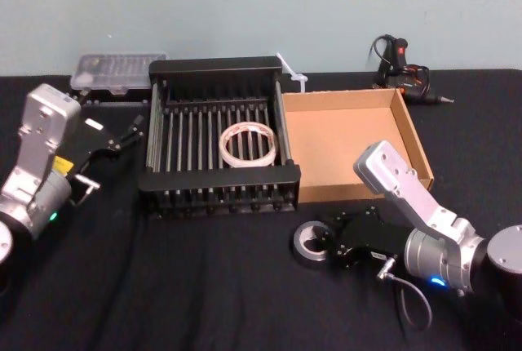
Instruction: Pick up the white tape and place it into the black box , Pick up the silver tape and place it into the brown box.
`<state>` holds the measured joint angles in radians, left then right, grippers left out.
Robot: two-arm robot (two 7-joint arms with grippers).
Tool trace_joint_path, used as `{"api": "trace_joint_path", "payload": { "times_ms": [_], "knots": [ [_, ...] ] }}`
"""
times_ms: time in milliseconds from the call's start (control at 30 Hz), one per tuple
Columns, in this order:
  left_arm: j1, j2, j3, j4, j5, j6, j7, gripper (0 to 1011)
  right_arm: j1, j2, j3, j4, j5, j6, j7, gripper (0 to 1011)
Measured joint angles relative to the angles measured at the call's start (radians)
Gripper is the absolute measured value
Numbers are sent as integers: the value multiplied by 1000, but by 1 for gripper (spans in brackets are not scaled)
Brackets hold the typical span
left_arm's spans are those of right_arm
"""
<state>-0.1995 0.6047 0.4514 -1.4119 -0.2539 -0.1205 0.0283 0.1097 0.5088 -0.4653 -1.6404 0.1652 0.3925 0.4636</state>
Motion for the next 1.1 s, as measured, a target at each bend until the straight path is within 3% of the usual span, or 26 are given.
{"api": "trace_joint_path", "payload": {
  "times_ms": [333, 733, 1100],
  "knots": [
    [0, 0, 0, 0, 0, 0, 0, 1001, -7, 14, -2, -19, 0, -16, 11, 170],
    [0, 0, 0, 0, 0, 0, 0, 1001, -37, 53, 0, -69, 6, -80, 33, 170],
    [0, 0, 0, 0, 0, 0, 0, 1001, -81, 77, 45, -111, 67, -171, 39, 170]
  ]
}}
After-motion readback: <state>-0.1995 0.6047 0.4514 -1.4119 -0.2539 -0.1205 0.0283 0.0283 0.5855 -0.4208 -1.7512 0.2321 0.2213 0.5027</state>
